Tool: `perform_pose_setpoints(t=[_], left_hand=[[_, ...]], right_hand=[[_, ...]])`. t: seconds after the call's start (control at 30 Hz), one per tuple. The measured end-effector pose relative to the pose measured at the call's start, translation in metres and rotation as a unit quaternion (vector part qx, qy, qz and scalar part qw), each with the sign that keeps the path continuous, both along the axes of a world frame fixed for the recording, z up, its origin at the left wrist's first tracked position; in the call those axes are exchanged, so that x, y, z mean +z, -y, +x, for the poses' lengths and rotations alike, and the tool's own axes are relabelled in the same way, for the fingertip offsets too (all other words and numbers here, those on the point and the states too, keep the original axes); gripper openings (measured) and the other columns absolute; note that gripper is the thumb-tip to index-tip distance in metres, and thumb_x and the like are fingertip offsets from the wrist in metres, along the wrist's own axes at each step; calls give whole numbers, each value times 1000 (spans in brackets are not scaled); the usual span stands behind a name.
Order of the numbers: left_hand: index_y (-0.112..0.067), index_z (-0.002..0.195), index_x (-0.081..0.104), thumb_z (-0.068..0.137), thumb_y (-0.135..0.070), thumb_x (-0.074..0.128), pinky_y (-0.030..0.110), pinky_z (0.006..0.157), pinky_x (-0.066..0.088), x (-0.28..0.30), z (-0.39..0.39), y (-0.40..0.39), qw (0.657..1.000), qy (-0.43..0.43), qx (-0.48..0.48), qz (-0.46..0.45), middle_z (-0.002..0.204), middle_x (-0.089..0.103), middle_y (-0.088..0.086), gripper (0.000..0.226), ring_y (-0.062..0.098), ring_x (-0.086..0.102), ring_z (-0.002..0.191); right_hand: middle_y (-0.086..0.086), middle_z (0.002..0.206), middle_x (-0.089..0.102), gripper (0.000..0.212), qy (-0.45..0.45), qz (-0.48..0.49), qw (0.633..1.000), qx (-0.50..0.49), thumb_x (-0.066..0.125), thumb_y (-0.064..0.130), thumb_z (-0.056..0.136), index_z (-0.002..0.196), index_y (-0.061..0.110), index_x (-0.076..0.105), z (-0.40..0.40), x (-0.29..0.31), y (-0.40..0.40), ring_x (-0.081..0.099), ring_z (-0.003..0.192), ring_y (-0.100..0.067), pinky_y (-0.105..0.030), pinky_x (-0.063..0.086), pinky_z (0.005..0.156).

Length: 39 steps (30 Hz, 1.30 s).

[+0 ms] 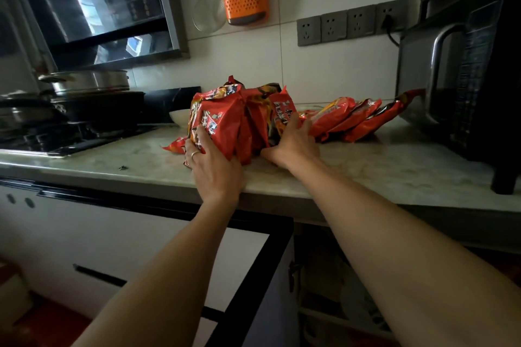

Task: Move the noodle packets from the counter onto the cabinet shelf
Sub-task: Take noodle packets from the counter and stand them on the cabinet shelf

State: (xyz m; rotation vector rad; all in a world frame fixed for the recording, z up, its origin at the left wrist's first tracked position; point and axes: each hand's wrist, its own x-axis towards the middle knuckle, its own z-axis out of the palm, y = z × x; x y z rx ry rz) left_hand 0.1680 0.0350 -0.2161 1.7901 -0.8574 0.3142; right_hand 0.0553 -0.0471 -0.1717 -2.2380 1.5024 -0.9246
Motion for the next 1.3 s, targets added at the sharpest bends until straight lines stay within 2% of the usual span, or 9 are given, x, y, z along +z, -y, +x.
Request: perform_pose_setpoints(t=[0.1, 0.23, 0.33, 0.5, 0.77, 0.93, 1.1, 1.2, 1.3], left_hand=[[-30, 151, 7, 88, -23, 60, 58, 109, 35, -2, 4, 2, 1000, 6, 3, -8, 157, 13, 21, 82, 42, 23, 142], [-31, 150, 10, 88, -32, 60, 59, 106, 38, -5, 7, 3, 1000, 8, 7, -9, 156, 17, 20, 80, 44, 27, 140], [-28, 149, 13, 87, -35, 60, 59, 105, 38, -6, 8, 2, 1000, -1, -1, -7, 155, 20, 21, 78, 44, 29, 138], [-27, 147, 13, 90, -27, 57, 58, 105, 39, -1, -11, -12, 999, -31, -35, 0, 155, 18, 21, 72, 45, 29, 138], [-23, 142, 27, 90, -21, 56, 52, 92, 50, 20, -47, -67, 983, -110, -115, -89, 125, 52, 14, 59, 32, 54, 111], [-22, 138, 34, 93, -17, 58, 28, 69, 47, 19, -92, -113, 971, -99, -169, -138, 105, 55, 1, 51, 19, 58, 91], [-21, 125, 45, 92, -23, 62, 7, 60, 41, 17, -130, -148, 953, -127, -227, -153, 97, 60, -8, 38, 3, 57, 81], [-21, 124, 48, 90, -14, 61, 14, 73, 47, 6, -153, -166, 934, -153, -283, -158, 104, 61, -8, 37, 6, 59, 95], [-20, 127, 50, 90, -9, 61, 25, 85, 52, 2, -169, -175, 910, -186, -338, -151, 113, 63, -4, 40, 11, 61, 103]], right_hand=[[-19, 157, 18, 121, 0, 22, 1000, -8, 79, 54, 69, 155, 17, 2, 13, 1, 12, 41, 133, -41, -45, 45, 98], [-16, 130, 55, 73, 22, -35, 999, -5, 72, 30, 82, 142, 8, 36, 12, -8, 11, 59, 113, -35, -36, 48, 79], [-13, 121, 60, 57, 66, -37, 997, -10, 68, 20, 84, 135, 9, 44, -6, -12, -2, 62, 108, -33, -33, 44, 73], [-6, 103, 63, 35, 119, -12, 993, -8, 66, 26, 85, 115, 14, 53, -56, -26, -42, 62, 86, -27, -30, 46, 68], [-2, 104, 69, 33, 180, -11, 983, 14, 69, 30, 83, 113, 19, 65, -125, -10, -96, 63, 85, -19, -28, 49, 72], [3, 104, 69, 39, 201, -15, 978, 45, 73, 41, 82, 116, 23, 66, -167, -10, -141, 65, 93, -16, -22, 46, 71], [6, 104, 71, 40, 201, -39, 977, 62, 75, 40, 81, 116, 24, 67, -222, -19, -183, 64, 91, -10, -15, 44, 66], [5, 110, 69, 40, 218, -32, 973, 71, 73, 28, 85, 123, 22, 65, -256, -33, -209, 63, 101, -12, -9, 40, 67], [3, 113, 69, 40, 238, -16, 969, 68, 73, 27, 85, 123, 20, 65, -273, -41, -218, 64, 105, -14, -18, 46, 79]])
